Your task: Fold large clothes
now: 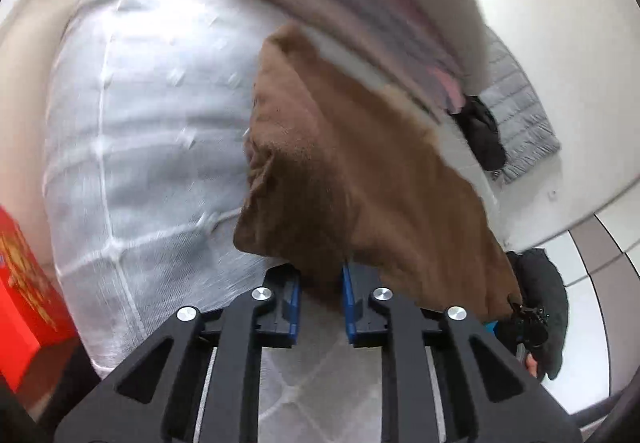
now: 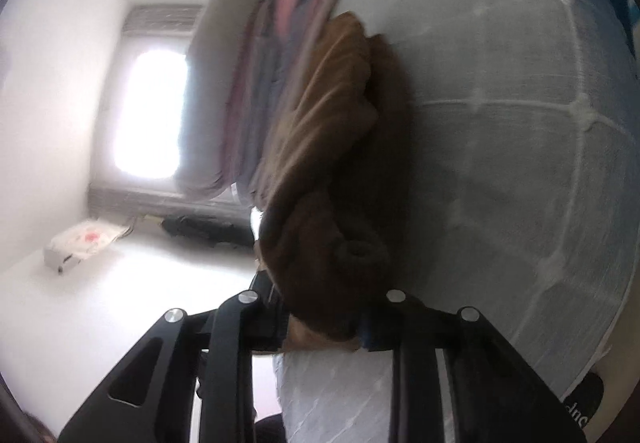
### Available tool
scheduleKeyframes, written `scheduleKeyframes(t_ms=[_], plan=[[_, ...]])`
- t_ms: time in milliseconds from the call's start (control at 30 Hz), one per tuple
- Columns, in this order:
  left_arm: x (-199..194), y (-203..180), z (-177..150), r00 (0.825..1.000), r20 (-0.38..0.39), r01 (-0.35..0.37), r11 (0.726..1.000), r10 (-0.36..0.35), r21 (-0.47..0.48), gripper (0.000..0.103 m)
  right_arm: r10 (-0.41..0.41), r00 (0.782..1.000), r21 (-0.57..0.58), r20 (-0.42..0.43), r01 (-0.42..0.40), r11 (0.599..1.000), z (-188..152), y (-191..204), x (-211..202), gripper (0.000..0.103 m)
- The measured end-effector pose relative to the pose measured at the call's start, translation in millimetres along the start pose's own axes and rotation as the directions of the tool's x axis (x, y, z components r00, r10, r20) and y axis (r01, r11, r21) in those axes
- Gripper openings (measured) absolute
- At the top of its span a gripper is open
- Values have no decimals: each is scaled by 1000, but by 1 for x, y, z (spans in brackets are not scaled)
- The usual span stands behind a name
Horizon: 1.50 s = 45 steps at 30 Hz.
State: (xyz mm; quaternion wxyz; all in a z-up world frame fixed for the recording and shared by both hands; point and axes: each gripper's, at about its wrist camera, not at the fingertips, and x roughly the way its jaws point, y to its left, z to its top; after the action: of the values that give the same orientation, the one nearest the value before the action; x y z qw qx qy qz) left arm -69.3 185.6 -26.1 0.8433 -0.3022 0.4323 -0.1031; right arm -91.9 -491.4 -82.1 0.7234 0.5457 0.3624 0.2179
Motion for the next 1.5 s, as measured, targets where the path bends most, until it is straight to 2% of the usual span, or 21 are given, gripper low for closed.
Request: scheduleKeyframes(t_ms=[67, 133, 200, 267, 333, 400, 467, 533, 567, 733, 800, 833, 867, 933, 1067, 1233, 1300, 1367, 1433, 1467, 1500], plan=[[-10, -3, 7, 1000, 9, -11, 1000, 11, 16, 13, 39, 999, -21, -18, -40, 999, -7, 11, -3, 26], [-5, 12, 10, 999, -31, -38, 999, 37, -17, 14, 25, 999, -26, -41, -26, 999, -13, 11, -1, 27], [11, 35, 1, 992, -112, -62, 996, 54, -67, 18, -44, 997, -10, -58, 44, 999, -15, -2, 2, 42], [20, 58, -15, 985, -163, -69, 988, 46, -137, 34, -72, 996, 70, -57, 76, 995, -12, -26, 1, 91], [19, 71, -24, 988, -151, -53, 980, 24, -192, 49, -48, 997, 128, -63, 56, 990, -11, -43, 1, 91], [15, 77, -29, 992, -127, -17, 973, -12, -230, 53, -28, 997, 126, -71, 37, 991, -7, -45, 4, 91], [16, 73, -29, 993, -117, -6, 974, -21, -225, 68, -21, 997, 113, -75, 30, 993, -1, -40, 11, 95], [20, 64, -27, 996, -88, -22, 978, 4, -207, 74, -21, 996, 97, -92, 30, 995, 3, -35, 22, 97], [23, 62, -24, 997, -79, -25, 978, 9, -206, 80, -37, 995, 85, -97, 46, 995, 6, -31, 29, 97], [45, 52, -14, 997, -39, -74, 973, 67, -217, 84, -99, 991, 69, -89, 105, 992, 12, -27, 39, 97], [50, 48, -11, 994, -31, -106, 972, 102, -211, 82, -154, 985, 49, -77, 158, 986, 13, -25, 41, 69], [52, 45, -9, 992, -33, -123, 973, 119, -195, 55, -178, 981, 55, -75, 182, 982, 9, -29, 37, 36], [55, 43, -5, 993, -45, -115, 978, 109, -172, 30, -149, 986, 84, -72, 155, 984, 7, -32, 36, 36], [56, 34, 0, 996, -56, -71, 986, 63, -153, 23, -136, 989, 66, -57, 140, 988, 0, -22, 34, 32], [14, 3, 10, 1000, -15, -20, 999, 20, -50, 18, -68, 997, 2, -43, 68, 998, -14, 18, 26, 28], [-55, -7, 2, 998, 50, 31, 999, -30, -20, 16, -23, 994, -90, -103, 13, 996, -56, 61, 8, 28], [-75, 8, -12, 999, 48, 11, 1000, -9, -30, 17, -66, 990, -116, -123, 52, 992, -80, 59, -1, 29], [-66, 32, -27, 999, -25, -42, 998, 41, -45, 26, -166, 976, -119, -144, 149, 982, -93, 38, -3, 41], [-43, 72, -43, 991, -110, -85, 988, 71, -130, 34, -234, 954, -29, -189, 233, 972, -94, -5, 4, 50], [-36, 87, -48, 992, -116, -72, 981, 52, -180, 39, -246, 951, 18, -189, 254, 967, -92, -20, 3, 53], [-34, 100, -51, 996, -94, -18, 970, -5, -242, 40, -224, 958, 86, -179, 242, 966, -91, -34, -3, 53]])
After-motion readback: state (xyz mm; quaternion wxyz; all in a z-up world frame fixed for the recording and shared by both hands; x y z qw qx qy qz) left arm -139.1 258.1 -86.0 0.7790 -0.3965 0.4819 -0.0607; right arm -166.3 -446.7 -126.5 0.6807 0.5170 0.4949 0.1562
